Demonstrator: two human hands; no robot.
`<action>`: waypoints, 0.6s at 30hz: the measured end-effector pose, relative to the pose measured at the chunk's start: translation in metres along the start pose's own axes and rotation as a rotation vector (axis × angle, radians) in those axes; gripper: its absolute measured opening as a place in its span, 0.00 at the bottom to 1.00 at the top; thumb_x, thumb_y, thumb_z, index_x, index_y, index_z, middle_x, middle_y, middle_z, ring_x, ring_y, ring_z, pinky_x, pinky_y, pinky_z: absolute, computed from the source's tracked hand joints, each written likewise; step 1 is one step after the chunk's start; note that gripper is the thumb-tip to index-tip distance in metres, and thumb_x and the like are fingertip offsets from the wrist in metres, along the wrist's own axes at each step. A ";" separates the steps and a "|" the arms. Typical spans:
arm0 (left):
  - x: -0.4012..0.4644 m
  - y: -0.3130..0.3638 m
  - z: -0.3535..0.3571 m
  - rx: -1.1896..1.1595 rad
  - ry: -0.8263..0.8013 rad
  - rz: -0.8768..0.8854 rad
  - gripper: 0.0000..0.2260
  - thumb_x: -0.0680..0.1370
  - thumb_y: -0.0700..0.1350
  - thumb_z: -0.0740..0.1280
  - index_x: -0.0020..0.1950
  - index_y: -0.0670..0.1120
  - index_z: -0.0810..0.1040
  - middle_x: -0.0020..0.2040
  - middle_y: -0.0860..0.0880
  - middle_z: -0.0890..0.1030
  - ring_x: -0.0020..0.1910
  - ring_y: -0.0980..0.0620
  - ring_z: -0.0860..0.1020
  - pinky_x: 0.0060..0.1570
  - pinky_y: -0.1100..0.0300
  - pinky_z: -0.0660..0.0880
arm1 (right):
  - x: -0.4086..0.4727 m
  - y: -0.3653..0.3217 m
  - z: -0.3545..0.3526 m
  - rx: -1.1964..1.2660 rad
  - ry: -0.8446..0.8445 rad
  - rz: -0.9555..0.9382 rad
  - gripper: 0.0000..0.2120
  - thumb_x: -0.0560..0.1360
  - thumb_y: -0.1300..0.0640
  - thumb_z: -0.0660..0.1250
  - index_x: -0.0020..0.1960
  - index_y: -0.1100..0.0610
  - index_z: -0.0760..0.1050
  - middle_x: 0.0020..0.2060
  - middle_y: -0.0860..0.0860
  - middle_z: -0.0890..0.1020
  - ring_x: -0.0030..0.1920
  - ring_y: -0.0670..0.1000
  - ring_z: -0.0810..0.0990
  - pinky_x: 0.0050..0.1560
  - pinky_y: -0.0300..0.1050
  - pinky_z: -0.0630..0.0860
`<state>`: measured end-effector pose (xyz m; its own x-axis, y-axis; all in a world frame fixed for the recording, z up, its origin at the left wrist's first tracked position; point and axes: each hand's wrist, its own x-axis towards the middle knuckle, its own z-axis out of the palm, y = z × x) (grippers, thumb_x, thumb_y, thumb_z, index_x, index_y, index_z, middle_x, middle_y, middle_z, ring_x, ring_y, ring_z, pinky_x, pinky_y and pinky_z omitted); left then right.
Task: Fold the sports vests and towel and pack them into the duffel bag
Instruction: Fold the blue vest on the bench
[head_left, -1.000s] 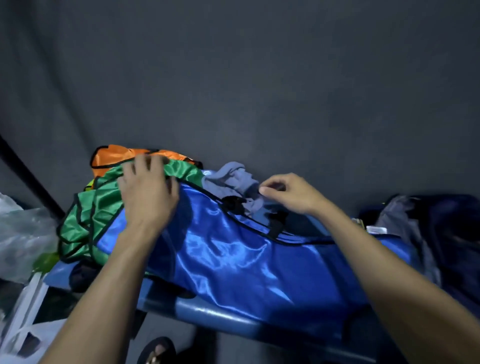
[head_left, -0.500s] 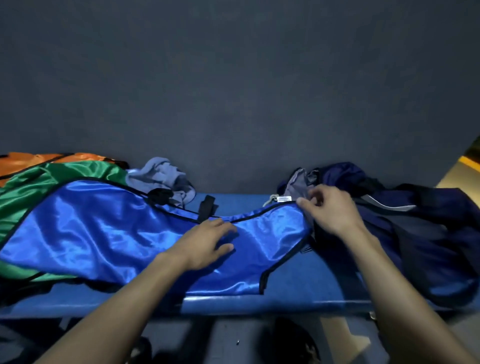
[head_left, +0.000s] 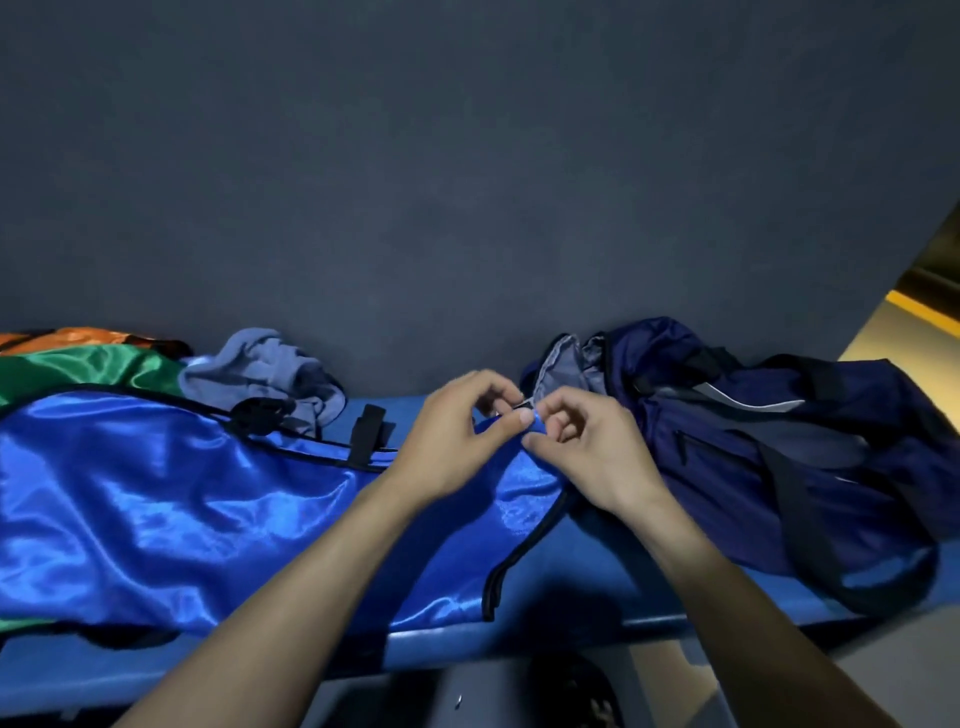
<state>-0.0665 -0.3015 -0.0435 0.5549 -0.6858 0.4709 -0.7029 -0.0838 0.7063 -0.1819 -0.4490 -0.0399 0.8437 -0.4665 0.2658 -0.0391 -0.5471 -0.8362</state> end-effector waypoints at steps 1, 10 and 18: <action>0.002 0.002 0.001 0.003 -0.015 -0.009 0.05 0.78 0.50 0.73 0.50 0.50 0.81 0.43 0.55 0.82 0.47 0.55 0.79 0.49 0.67 0.71 | -0.001 -0.003 -0.001 0.009 -0.015 -0.025 0.08 0.71 0.64 0.76 0.42 0.54 0.79 0.30 0.46 0.74 0.30 0.44 0.69 0.33 0.39 0.70; -0.004 0.001 -0.019 0.053 -0.139 -0.042 0.12 0.80 0.50 0.70 0.63 0.55 0.82 0.41 0.55 0.78 0.48 0.55 0.72 0.51 0.68 0.69 | -0.012 0.002 -0.009 0.099 -0.147 0.061 0.07 0.73 0.66 0.76 0.46 0.56 0.82 0.33 0.48 0.76 0.28 0.42 0.68 0.32 0.36 0.68; -0.017 -0.005 -0.028 -0.079 -0.388 -0.053 0.06 0.80 0.51 0.71 0.47 0.53 0.76 0.57 0.56 0.78 0.63 0.53 0.74 0.63 0.55 0.71 | -0.024 0.004 -0.029 0.177 -0.441 0.092 0.03 0.74 0.64 0.76 0.47 0.59 0.83 0.33 0.46 0.78 0.35 0.49 0.71 0.36 0.36 0.68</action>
<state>-0.0594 -0.2689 -0.0402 0.3694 -0.9055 0.2091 -0.6331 -0.0805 0.7699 -0.2177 -0.4605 -0.0355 0.9891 -0.1470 -0.0100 -0.0647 -0.3724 -0.9258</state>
